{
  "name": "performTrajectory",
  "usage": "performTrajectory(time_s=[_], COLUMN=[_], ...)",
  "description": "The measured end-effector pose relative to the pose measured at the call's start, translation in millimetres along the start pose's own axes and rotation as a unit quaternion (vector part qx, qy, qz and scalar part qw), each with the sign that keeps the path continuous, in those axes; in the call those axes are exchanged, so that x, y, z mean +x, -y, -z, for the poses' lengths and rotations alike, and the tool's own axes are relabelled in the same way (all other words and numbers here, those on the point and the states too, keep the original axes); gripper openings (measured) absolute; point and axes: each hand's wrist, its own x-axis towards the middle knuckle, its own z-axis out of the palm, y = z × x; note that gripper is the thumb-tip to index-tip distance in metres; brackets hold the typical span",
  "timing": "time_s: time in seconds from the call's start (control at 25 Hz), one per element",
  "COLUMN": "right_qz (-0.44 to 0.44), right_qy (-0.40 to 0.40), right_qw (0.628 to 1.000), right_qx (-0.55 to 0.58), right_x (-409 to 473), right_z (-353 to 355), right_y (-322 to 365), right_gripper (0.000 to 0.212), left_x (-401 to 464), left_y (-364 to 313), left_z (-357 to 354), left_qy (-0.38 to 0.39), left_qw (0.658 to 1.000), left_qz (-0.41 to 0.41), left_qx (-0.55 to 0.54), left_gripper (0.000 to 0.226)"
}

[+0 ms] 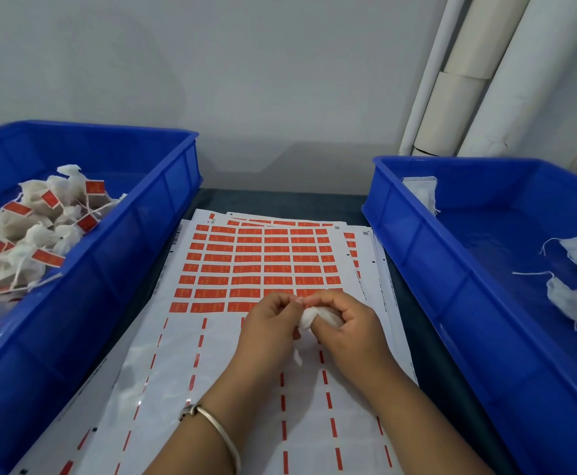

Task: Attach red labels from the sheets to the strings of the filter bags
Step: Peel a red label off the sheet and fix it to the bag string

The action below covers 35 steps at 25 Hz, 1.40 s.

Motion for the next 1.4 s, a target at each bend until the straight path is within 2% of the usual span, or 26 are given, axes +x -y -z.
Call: performTrajectory(time_s=[0.56, 0.64, 0.72, 0.76, 0.84, 1.0, 1.12, 1.24, 1.32, 1.4], right_qz=[-0.006, -0.011, -0.016, -0.018, -0.023, -0.053, -0.067, -0.082, -0.095, -0.107], right_qy=[-0.037, -0.024, -0.019, -0.021, -0.027, -0.003, 0.007, 0.01, 0.003, -0.01], right_qw=[0.999, 0.999, 0.999, 0.999, 0.999, 0.998, 0.996, 0.995, 0.995, 0.993], right_qx=[-0.031, -0.034, -0.03, -0.021, 0.005, 0.03, 0.052, 0.048, 0.037, 0.048], right_x=[-1.1, -0.8, 0.3, 1.3, 3.6, 3.3, 2.3, 2.7, 3.2, 3.6], right_z=[-1.5, -1.4, -0.5, 0.7, 3.1, 2.6, 1.9, 3.5, 3.1, 3.3], right_y=[0.3, 0.1, 0.4, 0.4, -0.3, 0.7, 1.9, 2.7, 1.8, 1.6], right_gripper=[0.017, 0.015, 0.012, 0.01, 0.007, 0.007, 0.013, 0.018, 0.014, 0.009], left_x=[1.1, 0.9, -0.9, -2.3, -2.9, -2.5, -0.9, 1.7, 3.5, 2.3], left_y=[0.9, 0.8, 0.8, 1.1, 3.5, 3.6, 5.8, 5.6, 5.6, 5.9], left_z=[-3.5, -3.1, -1.7, -1.0, -1.1, -3.7, -4.2, -3.5, -1.4, -1.1], left_qy=[-0.016, -0.007, 0.028, 0.052, 0.068, -0.004, -0.038, -0.086, -0.112, -0.095], left_qw=[1.0, 0.999, 0.996, 0.993, 0.994, 0.993, 0.988, 0.987, 0.986, 0.988], left_qz=[0.017, 0.022, 0.022, 0.015, -0.026, -0.107, -0.137, -0.125, -0.103, -0.086], left_qx=[-0.021, -0.029, -0.079, -0.102, -0.084, 0.044, 0.066, 0.051, 0.066, 0.083], left_gripper=[0.023, 0.019, 0.005, 0.006, 0.026, 0.037, 0.037, 0.03, 0.017, 0.011])
